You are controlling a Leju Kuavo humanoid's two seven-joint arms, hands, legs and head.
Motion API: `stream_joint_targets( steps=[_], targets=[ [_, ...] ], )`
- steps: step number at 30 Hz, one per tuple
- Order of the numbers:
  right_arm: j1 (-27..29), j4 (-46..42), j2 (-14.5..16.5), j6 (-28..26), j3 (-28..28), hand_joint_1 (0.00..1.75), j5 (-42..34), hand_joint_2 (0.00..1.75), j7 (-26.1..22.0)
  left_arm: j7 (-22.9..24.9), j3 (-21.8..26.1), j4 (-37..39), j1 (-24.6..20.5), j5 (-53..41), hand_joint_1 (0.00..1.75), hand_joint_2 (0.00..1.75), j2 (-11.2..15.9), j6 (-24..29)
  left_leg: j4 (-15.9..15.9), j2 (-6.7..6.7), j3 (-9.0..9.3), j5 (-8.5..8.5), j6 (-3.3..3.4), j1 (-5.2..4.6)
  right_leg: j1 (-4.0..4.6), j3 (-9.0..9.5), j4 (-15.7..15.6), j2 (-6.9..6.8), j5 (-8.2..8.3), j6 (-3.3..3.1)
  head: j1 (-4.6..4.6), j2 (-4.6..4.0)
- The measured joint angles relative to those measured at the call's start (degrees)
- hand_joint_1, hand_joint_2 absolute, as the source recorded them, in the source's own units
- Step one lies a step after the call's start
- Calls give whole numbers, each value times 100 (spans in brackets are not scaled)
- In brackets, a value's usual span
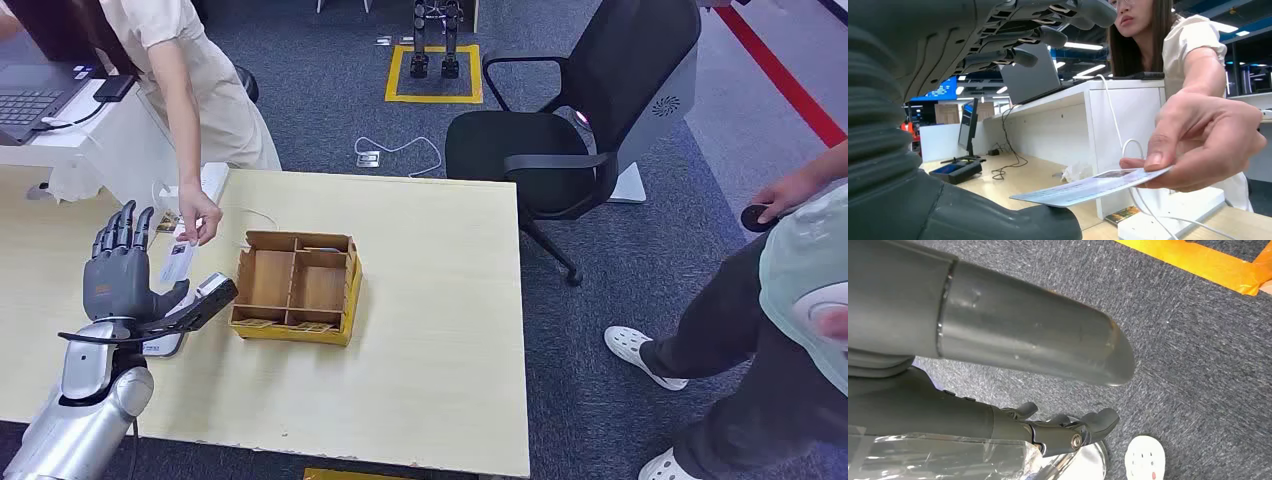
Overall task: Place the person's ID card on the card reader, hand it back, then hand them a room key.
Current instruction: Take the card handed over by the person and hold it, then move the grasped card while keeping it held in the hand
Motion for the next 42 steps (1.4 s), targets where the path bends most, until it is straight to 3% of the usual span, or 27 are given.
stream_joint_targets(
  steps=[3, 7, 8, 42],
  targets=[
    [0, 0, 0, 0, 1, 0, 0, 0, 1, 0, 0, 1, -3, 0, 5, 175, -1, 0, 0, 0, 0, 0, 0, 0, 0, 0, 0, 0, 0, 0, 0, 0],
    [-1, 0, 0, -3, 2, 0, 0, 0, 2, -4, 0, 13, -7, 5, 169, 175, -1, -3, 0, 0, 0, 0, 0, 0, 0, 0, 0, 0, 0, 0, 0, 0],
    [-1, 0, 0, -7, 2, 0, 0, 0, 4, -9, 0, 19, -8, 16, 175, 175, -1, -7, 0, 0, 0, 0, 0, 0, 0, 0, 0, 0, 0, 0, 0, 0],
    [-96, 120, 4, -118, 70, 0, 60, 0, 7, -406, 0, 50, 19, 619, 175, 175, 28, -21, 0, 0, -1, 0, 0, 0, 0, 1, 0, 2, 1, -1, 0, 0]
  ],
)
